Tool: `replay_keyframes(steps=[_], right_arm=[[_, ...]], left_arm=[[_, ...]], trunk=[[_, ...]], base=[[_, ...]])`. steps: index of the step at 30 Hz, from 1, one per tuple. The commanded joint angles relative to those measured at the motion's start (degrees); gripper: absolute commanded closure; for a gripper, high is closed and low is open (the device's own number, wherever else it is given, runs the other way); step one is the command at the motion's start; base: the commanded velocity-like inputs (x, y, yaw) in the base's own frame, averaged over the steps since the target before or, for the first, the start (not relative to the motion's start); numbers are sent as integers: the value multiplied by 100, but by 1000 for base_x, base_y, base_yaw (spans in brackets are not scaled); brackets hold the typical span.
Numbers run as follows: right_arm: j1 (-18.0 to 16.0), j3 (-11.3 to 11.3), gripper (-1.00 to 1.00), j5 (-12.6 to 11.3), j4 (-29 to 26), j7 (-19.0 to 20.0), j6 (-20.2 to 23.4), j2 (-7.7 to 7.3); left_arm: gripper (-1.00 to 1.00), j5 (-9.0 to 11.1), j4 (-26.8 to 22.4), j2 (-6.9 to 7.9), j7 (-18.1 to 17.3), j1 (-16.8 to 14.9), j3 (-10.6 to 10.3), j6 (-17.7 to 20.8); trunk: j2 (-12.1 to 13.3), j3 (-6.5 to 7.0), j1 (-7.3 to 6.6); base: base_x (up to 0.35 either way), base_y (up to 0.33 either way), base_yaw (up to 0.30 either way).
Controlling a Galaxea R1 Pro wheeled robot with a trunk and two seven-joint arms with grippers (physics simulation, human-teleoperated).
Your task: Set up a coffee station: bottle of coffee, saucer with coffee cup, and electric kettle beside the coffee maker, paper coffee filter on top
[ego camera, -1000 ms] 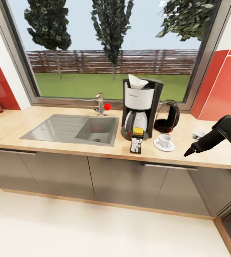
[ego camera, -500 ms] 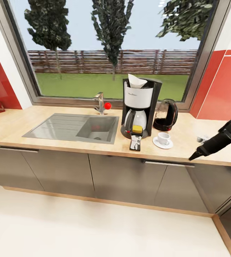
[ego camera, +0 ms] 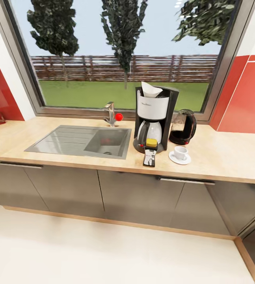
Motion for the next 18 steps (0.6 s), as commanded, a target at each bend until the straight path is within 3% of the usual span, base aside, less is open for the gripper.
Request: replay_keyframes(steps=[1,2,3,4,5,7,9,11,12,15,18], right_arm=[[397,-77,-100,-460,21,-472,5,-1],[1183,-72,-100,-1687,33,-1524,-49,15],[1375,-70,-100,-1998,33,-1781,-69,25],[1729,-65,-100,-2563,34,-2257,-145,41],[2306,-58,-100,-3332,37,-3072,-488,153],[2558,-56,-100,-3535,36,-3518,-677,304],[2898,-56,-100,-3714,36,-4452,-873,601],[3191,-59,-100,-3836,42,-6200,-1006,1085],[3381,-61,-100,-3918,54,-7789,-1101,1540],[3442,-61,-100,-3937,49,-8175,-1123,1799],[3460,-61,-100,-3935,41,-8300,-1132,1933]], left_arm=[[-100,41,-4,-2,-10,2,-36,-9],[-100,40,-3,-4,-10,2,-32,-9],[-100,40,-3,-7,-10,2,-31,-9],[-100,40,-2,-21,-10,2,-30,-12],[-100,36,-3,-117,2,2,-33,-27],[-100,35,-3,-157,17,2,-33,-33],[-100,35,-3,-201,102,2,-31,-39],[-100,34,-3,-226,317,2,-29,-44],[-100,36,-3,-244,751,2,-24,-56],[-100,35,-3,-250,1045,2,-25,-59],[-100,36,-3,-253,1143,2,-27,-58]], trunk=[[-3,-4,1],[-3,-4,1],[-3,-4,1],[-3,-4,1],[-3,-4,1],[-3,-4,1],[-3,-4,1],[-3,-4,1],[-3,-4,1],[-3,-4,1],[-3,-4,1]], base=[[0,0,0],[0,0,0],[0,0,0],[0,0,0],[0,0,0],[0,0,0],[0,0,0],[0,0,0],[0,0,0],[0,0,0],[0,0,0]])
